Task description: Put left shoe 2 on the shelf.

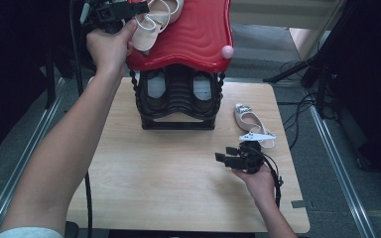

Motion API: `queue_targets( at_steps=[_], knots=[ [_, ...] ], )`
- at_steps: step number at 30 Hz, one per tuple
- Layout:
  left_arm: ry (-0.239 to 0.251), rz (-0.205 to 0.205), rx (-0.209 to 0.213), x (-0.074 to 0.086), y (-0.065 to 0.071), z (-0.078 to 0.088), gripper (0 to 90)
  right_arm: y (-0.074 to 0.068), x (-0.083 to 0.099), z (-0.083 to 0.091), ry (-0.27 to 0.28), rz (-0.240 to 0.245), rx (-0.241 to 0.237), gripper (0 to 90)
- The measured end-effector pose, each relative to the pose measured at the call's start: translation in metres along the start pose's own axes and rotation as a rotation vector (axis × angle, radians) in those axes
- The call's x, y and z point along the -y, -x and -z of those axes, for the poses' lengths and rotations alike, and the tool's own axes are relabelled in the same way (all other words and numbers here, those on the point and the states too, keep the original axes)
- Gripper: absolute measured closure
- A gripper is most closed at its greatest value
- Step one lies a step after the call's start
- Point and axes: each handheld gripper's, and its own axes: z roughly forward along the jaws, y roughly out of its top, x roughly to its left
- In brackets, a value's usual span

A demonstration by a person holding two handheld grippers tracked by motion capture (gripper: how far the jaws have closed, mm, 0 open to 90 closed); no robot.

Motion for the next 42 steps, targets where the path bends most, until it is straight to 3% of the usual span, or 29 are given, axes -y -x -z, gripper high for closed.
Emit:
queue_targets(
  at_steps=[3, 7, 13, 19, 31, 34, 42],
  knots=[
    [-0.014, -0.029, -0.010, -0.001, 0.004, 0.002, 65.8, 0.000, 0.000, 0.000, -0.003, -0.001, 0.000, 43.8],
    [-0.006, -0.014, 0.009, -0.003, 0.004, 0.007, 61.6, 0.000, 0.000, -0.001, -0.001, 0.000, 0.000, 43.8],
    [-0.008, -0.029, 0.018, -0.009, 0.002, 0.017, 61.0, 0.001, 0.000, 0.000, 0.000, -0.002, 0.002, 43.7],
    [-0.010, -0.037, 0.001, -0.011, -0.006, 0.027, 59.4, 0.001, 0.000, 0.000, 0.001, -0.002, 0.003, 43.7],
    [-0.031, -0.042, -0.059, -0.004, -0.041, 0.045, 58.7, 0.002, 0.000, 0.001, 0.001, -0.004, 0.006, 43.8],
    [-0.031, -0.023, -0.057, 0.000, -0.051, 0.049, 57.6, 0.003, 0.000, 0.001, 0.002, -0.003, 0.008, 43.8],
    [-0.054, -0.015, -0.076, 0.020, -0.079, 0.057, 55.9, 0.003, -0.001, 0.001, 0.000, -0.006, 0.013, 43.8]
  ],
)
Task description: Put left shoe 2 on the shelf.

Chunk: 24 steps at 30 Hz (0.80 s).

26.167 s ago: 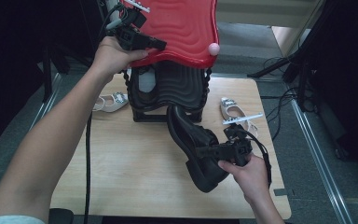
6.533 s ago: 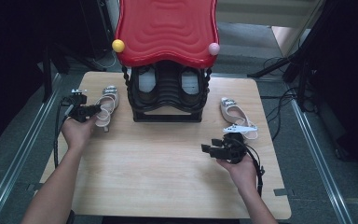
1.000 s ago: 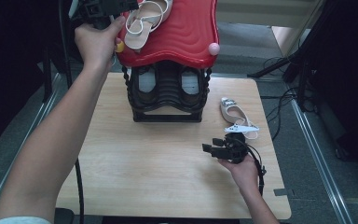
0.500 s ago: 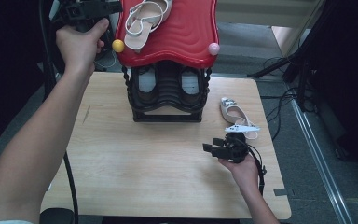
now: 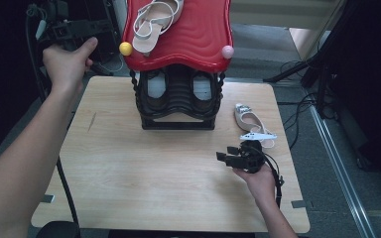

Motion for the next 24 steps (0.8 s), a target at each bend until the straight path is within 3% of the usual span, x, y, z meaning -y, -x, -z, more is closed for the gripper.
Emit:
queue_targets(
  at_steps=[12, 24],
  knots=[
    [-0.039, 0.043, -0.010, 0.041, -0.038, -0.005, 55.6, 0.002, 0.000, 0.001, 0.005, -0.001, 0.005, 43.8],
    [-0.079, 0.070, -0.017, 0.079, -0.060, -0.009, 54.9, 0.003, 0.000, 0.002, 0.010, -0.007, 0.008, 43.8]
  ],
)
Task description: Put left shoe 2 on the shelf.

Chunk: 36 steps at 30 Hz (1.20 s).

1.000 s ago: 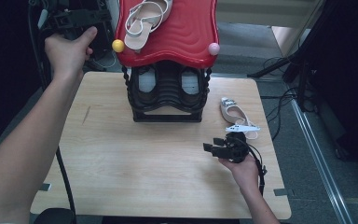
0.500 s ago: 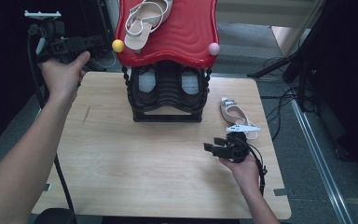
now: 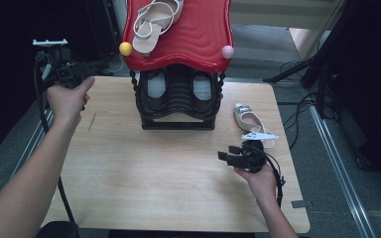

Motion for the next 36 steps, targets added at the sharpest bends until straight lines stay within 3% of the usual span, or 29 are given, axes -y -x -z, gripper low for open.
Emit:
queue_targets(
  at_steps=[6, 12, 15, 26, 36],
  knots=[
    [-0.022, -0.020, -0.009, 0.021, -0.006, -0.006, 54.4, 0.000, 0.000, 0.000, 0.002, -0.002, -0.003, 43.8],
    [-0.057, 0.007, -0.002, 0.045, -0.017, -0.014, 54.1, 0.001, 0.000, 0.001, 0.004, 0.002, -0.004, 43.8],
    [-0.076, -0.004, 0.000, 0.057, -0.019, -0.017, 53.7, 0.001, 0.000, 0.001, 0.005, 0.003, -0.003, 43.8],
    [-0.118, -0.024, 0.004, 0.093, -0.018, -0.025, 51.9, 0.004, -0.002, 0.003, 0.016, 0.009, 0.010, 43.8],
    [-0.134, -0.044, 0.040, 0.120, -0.020, -0.025, 51.5, 0.009, -0.003, 0.005, 0.024, 0.002, 0.014, 44.2]
  ],
)
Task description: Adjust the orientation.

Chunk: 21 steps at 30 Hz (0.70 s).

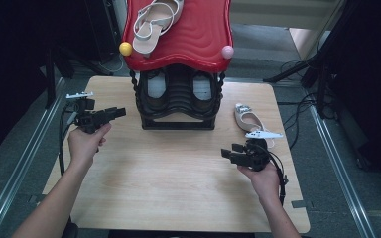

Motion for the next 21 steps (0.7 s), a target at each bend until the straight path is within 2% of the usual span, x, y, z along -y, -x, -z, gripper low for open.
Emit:
queue_targets(
  at_steps=[4, 12, 15, 19, 21],
  knots=[
    [0.009, 0.003, 0.007, 0.008, -0.002, 0.001, 50.5, 0.002, -0.001, 0.000, 0.004, -0.004, 0.003, 44.5],
    [0.010, -0.024, -0.014, 0.022, -0.003, 0.001, 48.1, 0.005, -0.002, 0.002, 0.010, -0.004, 0.004, 46.8],
    [-0.007, -0.030, -0.015, 0.028, -0.005, 0.000, 46.1, 0.009, -0.002, 0.002, 0.010, -0.020, -0.002, 49.6],
    [-0.023, -0.025, 0.011, 0.035, -0.007, -0.003, 45.2, 0.015, -0.002, 0.001, 0.005, -0.026, 0.009, 53.7],
    [-0.034, -0.047, -0.002, 0.037, -0.006, -0.003, 45.2, 0.017, -0.003, 0.001, 0.006, -0.031, 0.013, 57.1]
  ],
)
